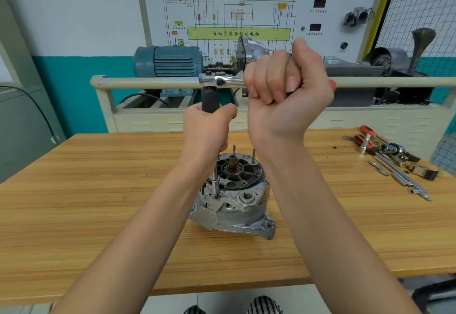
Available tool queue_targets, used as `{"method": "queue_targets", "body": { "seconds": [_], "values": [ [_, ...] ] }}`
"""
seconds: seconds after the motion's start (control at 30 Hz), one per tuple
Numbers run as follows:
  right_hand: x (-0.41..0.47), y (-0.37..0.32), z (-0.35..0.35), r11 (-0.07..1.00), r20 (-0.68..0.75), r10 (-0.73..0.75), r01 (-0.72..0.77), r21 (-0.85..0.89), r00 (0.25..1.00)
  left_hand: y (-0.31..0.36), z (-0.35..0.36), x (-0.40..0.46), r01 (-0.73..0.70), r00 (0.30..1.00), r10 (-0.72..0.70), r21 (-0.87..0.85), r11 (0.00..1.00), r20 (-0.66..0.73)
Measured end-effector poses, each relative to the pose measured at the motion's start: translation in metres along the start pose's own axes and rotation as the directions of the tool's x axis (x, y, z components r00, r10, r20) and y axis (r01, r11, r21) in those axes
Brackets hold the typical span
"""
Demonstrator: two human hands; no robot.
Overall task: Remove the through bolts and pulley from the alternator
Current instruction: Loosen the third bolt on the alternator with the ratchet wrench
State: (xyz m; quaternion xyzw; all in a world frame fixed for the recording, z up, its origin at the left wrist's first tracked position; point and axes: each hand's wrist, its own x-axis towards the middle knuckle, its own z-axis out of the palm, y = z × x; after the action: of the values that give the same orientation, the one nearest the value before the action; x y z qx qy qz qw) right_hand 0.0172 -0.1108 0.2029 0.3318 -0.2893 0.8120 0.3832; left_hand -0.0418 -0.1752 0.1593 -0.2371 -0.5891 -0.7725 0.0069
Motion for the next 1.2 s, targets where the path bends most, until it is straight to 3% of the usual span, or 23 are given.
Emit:
{"method": "queue_targets", "body": {
  "seconds": [0.07,0.13,0.27,0.37,0.43,0.53,0.67,0.8,0.9,1.03,1.13,1.2],
  "values": [
    [-0.008,0.005,0.007,0.984,0.066,-0.137,0.143,-0.103,0.988,-0.001,0.001,0.000,-0.018,1.000,0.018,0.000,1.000,-0.013],
    [-0.007,0.006,0.008,0.975,0.090,-0.162,0.173,-0.141,0.983,-0.001,-0.002,0.001,-0.009,0.999,0.009,-0.008,1.000,0.047],
    [0.016,-0.003,-0.006,0.994,0.000,0.108,-0.108,0.019,0.994,0.004,-0.017,0.005,0.051,0.954,-0.039,-0.033,0.998,0.298],
    [0.035,-0.002,-0.022,0.895,-0.082,0.378,-0.341,0.289,0.922,0.007,-0.025,0.009,0.134,0.852,-0.077,-0.072,0.988,0.517],
    [0.042,0.002,-0.032,0.814,-0.105,0.471,-0.387,0.433,0.876,0.008,-0.023,0.010,0.153,0.826,-0.083,-0.080,0.985,0.557],
    [0.042,0.003,-0.035,0.808,-0.153,0.467,-0.350,0.474,0.871,0.007,-0.017,0.008,0.131,0.876,-0.088,-0.060,0.990,0.474],
    [0.030,-0.002,-0.027,0.888,-0.192,0.338,-0.245,0.388,0.921,0.004,-0.008,0.003,0.063,0.969,-0.059,-0.009,0.998,0.241],
    [0.013,0.001,-0.008,0.992,-0.061,0.100,-0.095,0.089,0.993,0.002,-0.001,0.001,0.005,1.000,-0.005,0.008,1.000,0.027],
    [0.006,0.003,-0.002,1.000,0.029,0.021,-0.021,0.003,0.999,0.002,-0.001,0.000,-0.003,1.000,0.002,0.022,1.000,0.020],
    [0.024,-0.005,-0.013,0.963,-0.035,0.230,-0.223,0.155,0.972,0.006,-0.015,0.002,0.032,0.962,-0.023,-0.030,0.999,0.272],
    [0.038,-0.003,-0.024,0.825,-0.043,0.464,-0.414,0.385,0.885,0.009,-0.023,0.003,0.113,0.851,-0.042,-0.104,0.988,0.524],
    [0.041,0.002,-0.029,0.760,-0.062,0.521,-0.430,0.487,0.851,0.008,-0.022,0.003,0.137,0.827,-0.060,-0.097,0.986,0.559]
  ]
}}
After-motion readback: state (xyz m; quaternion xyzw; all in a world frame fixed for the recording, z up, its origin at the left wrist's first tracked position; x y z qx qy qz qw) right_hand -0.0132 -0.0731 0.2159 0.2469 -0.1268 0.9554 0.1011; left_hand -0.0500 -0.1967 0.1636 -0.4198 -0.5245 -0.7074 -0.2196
